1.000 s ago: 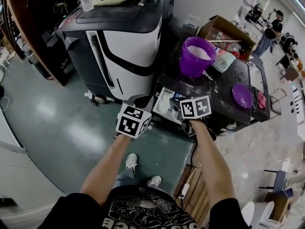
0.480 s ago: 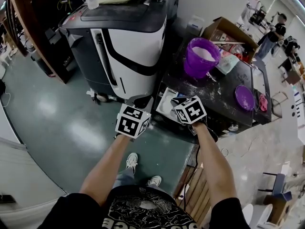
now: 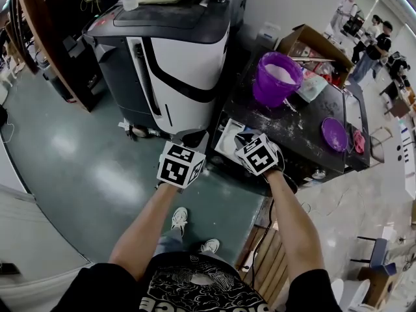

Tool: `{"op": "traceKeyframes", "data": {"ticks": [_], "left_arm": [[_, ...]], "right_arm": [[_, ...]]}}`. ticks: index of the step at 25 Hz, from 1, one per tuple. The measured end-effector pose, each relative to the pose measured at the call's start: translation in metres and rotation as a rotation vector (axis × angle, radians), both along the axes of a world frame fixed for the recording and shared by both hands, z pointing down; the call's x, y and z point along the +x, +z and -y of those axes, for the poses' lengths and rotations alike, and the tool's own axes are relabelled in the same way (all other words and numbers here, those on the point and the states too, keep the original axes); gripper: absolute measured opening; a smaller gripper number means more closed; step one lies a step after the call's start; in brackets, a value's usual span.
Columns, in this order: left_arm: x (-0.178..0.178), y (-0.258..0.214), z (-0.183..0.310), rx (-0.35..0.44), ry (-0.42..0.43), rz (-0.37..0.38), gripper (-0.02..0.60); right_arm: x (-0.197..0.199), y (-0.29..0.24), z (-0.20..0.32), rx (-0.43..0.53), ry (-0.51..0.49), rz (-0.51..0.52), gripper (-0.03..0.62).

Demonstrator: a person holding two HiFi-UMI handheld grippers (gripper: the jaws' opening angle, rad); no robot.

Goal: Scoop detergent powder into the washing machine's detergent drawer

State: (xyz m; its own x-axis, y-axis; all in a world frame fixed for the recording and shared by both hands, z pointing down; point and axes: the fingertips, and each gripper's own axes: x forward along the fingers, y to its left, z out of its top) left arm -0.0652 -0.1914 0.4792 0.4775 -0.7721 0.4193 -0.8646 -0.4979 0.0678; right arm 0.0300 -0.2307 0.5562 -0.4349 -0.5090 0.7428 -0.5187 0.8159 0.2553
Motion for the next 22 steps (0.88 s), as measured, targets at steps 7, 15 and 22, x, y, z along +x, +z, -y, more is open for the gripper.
{"op": "traceKeyframes", "data": {"ticks": [7, 15, 22], "left_arm": [[-0.002, -0.002, -0.003, 0.004, -0.006, -0.004, 0.002], [-0.002, -0.005, -0.007, 0.007, -0.009, -0.006, 0.002], [-0.003, -0.012, -0.010, 0.019, -0.017, -0.011, 0.002]], "right_arm": [[-0.004, -0.009, -0.004, 0.088, -0.053, -0.067, 0.029], [-0.003, -0.017, -0.004, 0.172, -0.076, -0.116, 0.029], [-0.004, -0.030, -0.003, 0.253, -0.070, -0.127, 0.029]]}}
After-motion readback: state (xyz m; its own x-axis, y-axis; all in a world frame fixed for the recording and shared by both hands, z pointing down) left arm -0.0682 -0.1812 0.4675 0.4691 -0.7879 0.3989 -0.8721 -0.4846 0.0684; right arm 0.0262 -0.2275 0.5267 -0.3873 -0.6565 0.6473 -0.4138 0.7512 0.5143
